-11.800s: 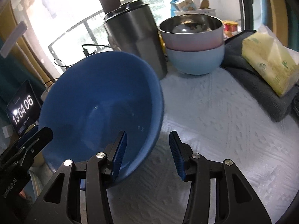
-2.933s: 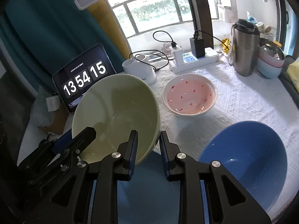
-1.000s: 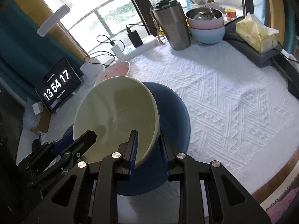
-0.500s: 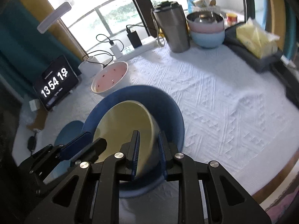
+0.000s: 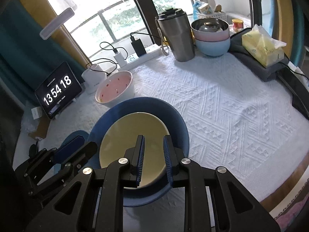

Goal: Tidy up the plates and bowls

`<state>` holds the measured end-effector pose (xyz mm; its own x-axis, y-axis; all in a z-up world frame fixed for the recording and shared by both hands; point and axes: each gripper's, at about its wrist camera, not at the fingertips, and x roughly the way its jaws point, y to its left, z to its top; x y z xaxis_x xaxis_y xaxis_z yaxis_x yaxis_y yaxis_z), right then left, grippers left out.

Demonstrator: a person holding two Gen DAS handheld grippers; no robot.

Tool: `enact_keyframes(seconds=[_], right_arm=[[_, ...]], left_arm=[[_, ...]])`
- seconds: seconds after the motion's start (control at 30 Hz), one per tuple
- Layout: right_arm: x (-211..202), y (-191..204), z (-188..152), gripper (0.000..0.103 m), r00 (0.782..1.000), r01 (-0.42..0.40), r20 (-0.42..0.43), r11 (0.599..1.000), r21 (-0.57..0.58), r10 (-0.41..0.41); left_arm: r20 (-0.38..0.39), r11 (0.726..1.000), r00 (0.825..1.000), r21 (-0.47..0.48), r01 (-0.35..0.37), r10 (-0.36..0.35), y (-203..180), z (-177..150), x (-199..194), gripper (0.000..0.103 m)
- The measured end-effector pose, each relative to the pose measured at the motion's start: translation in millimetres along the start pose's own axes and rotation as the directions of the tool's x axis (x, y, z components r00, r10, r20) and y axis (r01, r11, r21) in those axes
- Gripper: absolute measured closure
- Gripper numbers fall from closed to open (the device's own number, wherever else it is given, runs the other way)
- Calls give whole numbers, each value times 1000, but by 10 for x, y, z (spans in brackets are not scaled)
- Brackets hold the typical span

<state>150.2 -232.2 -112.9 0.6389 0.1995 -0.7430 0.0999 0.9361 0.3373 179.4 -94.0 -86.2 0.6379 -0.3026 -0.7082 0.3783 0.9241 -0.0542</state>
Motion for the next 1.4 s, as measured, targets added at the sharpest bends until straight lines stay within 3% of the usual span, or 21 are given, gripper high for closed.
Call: enact_keyframes(seconds=[0.6, 0.8, 1.4], right_arm=[[64, 90, 335, 80, 999, -20, 28, 996, -89, 23], [171, 147, 453, 80, 999, -31, 14, 990, -136, 33], [561, 291, 862, 80, 998, -58, -43, 964, -258, 48]], left_arm=[[13, 994, 999, -103, -38, 39, 304, 219, 49, 70], [13, 989, 999, -146, -37, 39, 409, 291, 121, 63], [-10, 970, 998, -234, -66, 65, 751, 491, 422, 62]])
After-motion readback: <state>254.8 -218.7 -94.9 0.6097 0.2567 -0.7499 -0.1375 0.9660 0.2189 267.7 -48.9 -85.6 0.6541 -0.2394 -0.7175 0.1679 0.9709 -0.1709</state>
